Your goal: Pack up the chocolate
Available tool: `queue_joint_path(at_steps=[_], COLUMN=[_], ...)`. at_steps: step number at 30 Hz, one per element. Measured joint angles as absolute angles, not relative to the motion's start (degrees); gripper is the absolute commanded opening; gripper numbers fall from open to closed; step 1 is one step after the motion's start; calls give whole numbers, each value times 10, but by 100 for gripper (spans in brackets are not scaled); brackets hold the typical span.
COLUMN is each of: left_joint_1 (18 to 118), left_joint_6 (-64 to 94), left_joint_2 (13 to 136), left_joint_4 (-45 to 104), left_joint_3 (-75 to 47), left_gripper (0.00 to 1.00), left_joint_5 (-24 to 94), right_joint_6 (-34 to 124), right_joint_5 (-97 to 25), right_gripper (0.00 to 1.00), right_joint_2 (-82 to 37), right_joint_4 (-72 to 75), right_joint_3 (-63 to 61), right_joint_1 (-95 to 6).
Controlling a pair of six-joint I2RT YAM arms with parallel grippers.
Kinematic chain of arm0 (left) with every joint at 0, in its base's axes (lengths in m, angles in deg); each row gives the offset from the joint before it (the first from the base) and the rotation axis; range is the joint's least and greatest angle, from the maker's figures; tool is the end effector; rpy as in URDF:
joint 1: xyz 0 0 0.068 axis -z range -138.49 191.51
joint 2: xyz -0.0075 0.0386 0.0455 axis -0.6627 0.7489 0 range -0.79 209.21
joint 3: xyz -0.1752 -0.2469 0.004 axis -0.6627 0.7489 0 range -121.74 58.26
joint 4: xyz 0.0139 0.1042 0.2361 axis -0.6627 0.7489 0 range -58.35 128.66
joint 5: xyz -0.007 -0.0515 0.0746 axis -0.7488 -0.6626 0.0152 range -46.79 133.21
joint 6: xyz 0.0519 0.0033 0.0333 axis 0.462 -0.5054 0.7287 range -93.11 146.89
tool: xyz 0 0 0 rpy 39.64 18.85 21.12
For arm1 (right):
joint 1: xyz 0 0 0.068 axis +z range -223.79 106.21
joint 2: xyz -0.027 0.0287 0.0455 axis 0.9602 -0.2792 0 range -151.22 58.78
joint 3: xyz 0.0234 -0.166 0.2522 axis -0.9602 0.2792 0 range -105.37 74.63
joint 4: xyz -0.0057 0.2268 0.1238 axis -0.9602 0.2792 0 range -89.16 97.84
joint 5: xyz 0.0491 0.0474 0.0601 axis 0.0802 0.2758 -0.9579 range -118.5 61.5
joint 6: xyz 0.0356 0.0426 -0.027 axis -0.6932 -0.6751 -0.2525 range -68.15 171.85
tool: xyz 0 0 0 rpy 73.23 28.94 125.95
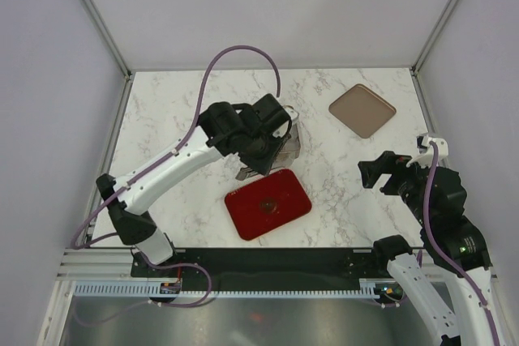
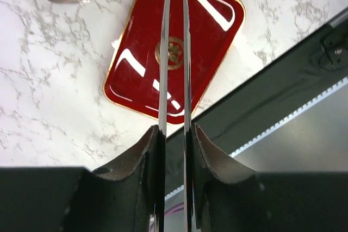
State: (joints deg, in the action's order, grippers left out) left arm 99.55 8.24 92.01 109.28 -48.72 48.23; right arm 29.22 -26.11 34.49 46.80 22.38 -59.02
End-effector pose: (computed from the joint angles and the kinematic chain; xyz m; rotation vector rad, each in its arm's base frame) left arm 0.1663 -0.2591 0.4177 0.8866 2.5595 -0.3036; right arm 0.0501 0.0112 0.3640 0.1594 1.8983 0.4062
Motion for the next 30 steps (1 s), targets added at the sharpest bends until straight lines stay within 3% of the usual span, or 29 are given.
queue_joint_path(at_steps=[12,30], left_joint_1=[892,871], left_joint_6=[130,157], left_joint_2=[1028,1088], left_joint_4=[1045,993], left_joint_3=[-555,-555], left_gripper=[29,31], left_joint_5=[438,411], right_joint_6=[293,294], right_joint_5=[-250,-250], right_gripper=[95,95], right_joint_2=[341,337], right_joint_4=[468,468], right_joint_3=[224,224], right_joint_1=[-590,-590])
